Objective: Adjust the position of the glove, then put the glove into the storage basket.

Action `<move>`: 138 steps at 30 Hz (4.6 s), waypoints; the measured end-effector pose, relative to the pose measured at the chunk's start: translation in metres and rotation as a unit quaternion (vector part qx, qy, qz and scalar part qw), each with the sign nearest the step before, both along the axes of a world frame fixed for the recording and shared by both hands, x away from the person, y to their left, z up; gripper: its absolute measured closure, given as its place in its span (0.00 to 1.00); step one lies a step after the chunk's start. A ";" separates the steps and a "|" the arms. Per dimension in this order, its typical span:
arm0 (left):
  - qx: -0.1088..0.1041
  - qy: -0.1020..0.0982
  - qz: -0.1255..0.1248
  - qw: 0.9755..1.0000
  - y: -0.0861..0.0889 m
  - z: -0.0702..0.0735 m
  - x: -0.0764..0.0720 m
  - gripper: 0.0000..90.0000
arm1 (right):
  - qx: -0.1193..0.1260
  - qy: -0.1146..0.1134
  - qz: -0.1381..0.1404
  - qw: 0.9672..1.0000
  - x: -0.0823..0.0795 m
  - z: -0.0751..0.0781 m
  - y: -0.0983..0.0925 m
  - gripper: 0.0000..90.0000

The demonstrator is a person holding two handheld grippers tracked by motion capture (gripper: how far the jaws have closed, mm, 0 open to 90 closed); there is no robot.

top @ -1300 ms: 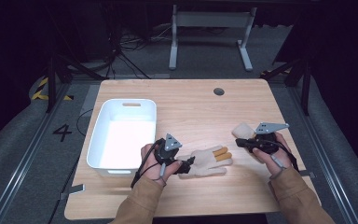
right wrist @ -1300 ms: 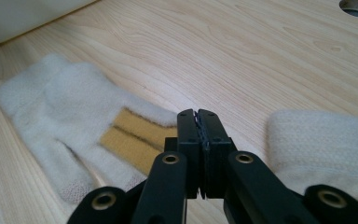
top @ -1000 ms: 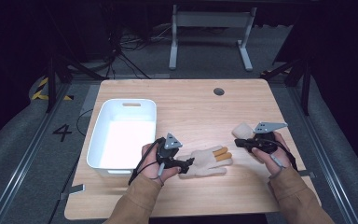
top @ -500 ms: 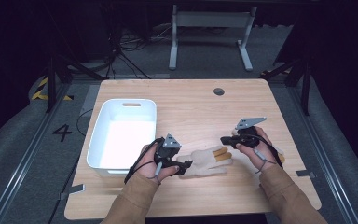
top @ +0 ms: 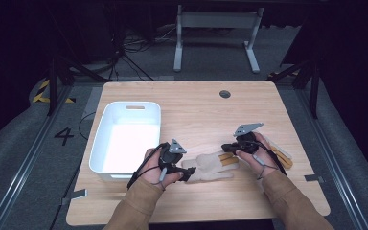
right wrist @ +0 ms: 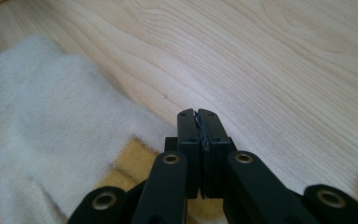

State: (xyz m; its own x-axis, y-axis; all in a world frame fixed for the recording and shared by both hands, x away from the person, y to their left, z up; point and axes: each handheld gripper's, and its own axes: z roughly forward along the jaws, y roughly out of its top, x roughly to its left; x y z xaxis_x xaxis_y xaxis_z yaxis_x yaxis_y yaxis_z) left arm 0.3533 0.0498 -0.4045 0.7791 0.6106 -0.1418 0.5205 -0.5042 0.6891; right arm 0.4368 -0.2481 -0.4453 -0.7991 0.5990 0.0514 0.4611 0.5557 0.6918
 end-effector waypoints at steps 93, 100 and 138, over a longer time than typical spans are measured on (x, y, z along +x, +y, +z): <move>-0.017 -0.020 0.017 1.000 0.000 0.011 0.008 0.25 | 0.041 -0.005 -0.173 0.984 -0.013 0.037 -0.145 0.54; -0.024 -0.019 0.030 0.999 0.002 0.011 0.009 0.23 | 0.009 0.021 -0.172 0.985 -0.008 0.022 -0.139 0.54; -0.027 -0.029 -0.014 0.999 0.003 0.016 0.007 0.19 | -0.045 -0.025 -0.166 0.985 -0.017 0.040 -0.128 0.74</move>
State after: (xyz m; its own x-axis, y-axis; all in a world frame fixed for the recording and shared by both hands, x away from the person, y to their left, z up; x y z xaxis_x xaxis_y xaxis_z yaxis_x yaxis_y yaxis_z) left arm 0.3607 0.0526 -0.3882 0.8036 0.5813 -0.1278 0.4653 -0.4796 0.7440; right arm 0.4198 -0.3765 -0.4056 -0.5582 0.8283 -0.0481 0.5946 0.4398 0.6731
